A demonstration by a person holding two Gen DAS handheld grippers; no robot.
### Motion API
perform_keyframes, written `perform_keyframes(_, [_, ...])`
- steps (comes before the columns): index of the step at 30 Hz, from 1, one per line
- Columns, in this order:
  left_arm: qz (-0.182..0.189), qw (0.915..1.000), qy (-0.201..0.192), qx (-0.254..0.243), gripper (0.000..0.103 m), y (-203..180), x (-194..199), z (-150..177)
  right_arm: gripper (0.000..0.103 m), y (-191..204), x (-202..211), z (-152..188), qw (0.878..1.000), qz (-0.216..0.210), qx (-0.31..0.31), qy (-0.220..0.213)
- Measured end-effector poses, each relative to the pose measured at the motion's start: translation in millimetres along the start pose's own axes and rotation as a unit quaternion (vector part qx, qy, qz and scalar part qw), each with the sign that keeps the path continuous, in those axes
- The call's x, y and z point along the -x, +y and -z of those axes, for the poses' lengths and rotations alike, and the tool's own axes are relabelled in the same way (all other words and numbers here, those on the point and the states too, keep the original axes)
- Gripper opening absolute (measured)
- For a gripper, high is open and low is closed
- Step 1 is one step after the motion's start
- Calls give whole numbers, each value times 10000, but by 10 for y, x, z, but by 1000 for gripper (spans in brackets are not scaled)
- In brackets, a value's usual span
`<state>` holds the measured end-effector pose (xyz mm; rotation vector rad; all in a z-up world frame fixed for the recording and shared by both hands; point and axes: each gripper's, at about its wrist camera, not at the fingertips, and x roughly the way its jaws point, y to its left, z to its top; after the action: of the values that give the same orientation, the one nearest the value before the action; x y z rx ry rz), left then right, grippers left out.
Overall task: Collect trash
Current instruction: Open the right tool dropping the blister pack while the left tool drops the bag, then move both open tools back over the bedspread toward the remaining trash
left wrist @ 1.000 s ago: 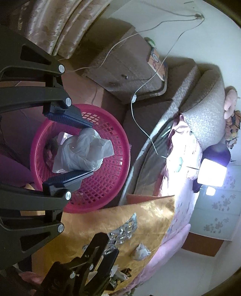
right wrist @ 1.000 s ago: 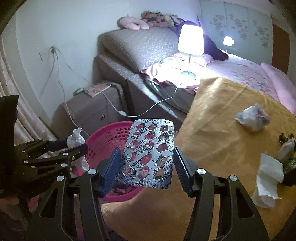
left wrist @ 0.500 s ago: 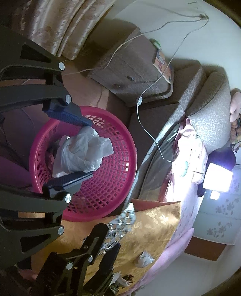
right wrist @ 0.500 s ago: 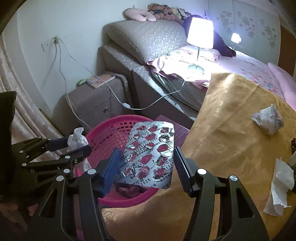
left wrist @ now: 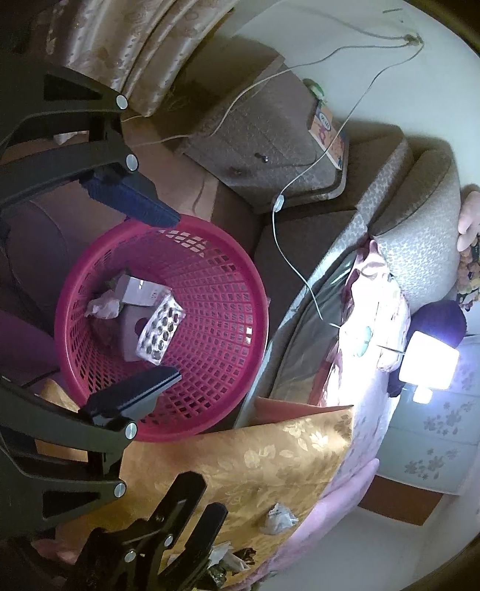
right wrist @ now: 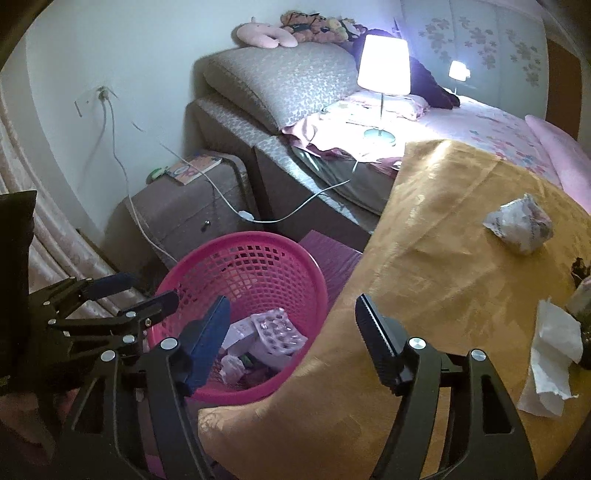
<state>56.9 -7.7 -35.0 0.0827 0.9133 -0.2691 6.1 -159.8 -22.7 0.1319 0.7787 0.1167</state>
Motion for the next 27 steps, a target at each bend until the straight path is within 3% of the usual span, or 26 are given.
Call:
perform_keyframes(14, [145, 9995, -165, -214, 76, -177, 77, 21, 67, -253, 384, 190, 9979, 424, -374, -326])
perform_keyframes(27, [477, 9958, -215, -754, 77, -618, 150, 140, 68, -966, 984, 572, 9811, 1436, -1051, -762])
